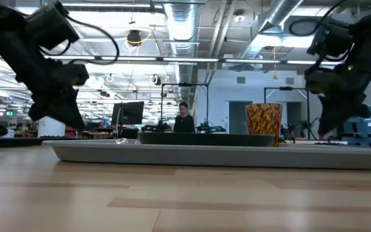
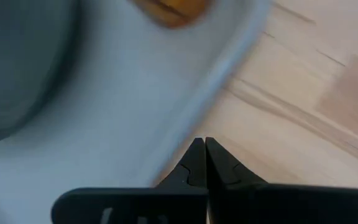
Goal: Pick and place plate/cup/fork/spoon on tray
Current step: Return to Home Position
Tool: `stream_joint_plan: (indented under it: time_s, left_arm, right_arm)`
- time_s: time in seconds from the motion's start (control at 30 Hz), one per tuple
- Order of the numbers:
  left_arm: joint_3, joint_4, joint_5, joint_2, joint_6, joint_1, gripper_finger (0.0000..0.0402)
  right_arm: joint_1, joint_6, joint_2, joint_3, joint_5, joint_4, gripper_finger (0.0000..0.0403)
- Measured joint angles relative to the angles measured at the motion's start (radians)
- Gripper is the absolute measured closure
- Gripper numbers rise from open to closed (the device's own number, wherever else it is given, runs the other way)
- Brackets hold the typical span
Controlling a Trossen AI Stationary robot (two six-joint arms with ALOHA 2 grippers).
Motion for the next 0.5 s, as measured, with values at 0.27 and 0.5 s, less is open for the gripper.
stream_joint_plan:
  time_s: [0.27, 0.5]
  left_arm:
    - [0.0, 0.05, -0.001, -0.163, 0.118, -0.04, 0.0402]
    - [0.0, 0.086, -0.037, -0.335, 0.225, -0.039, 0.0402]
  right_arm:
    - [0.135, -0.08, -0.14, 0.018, -0.003, 0.063, 0.0395]
    - [0.218, -0.159, -0.295, 0.02, 0.056, 0.063, 0.0389]
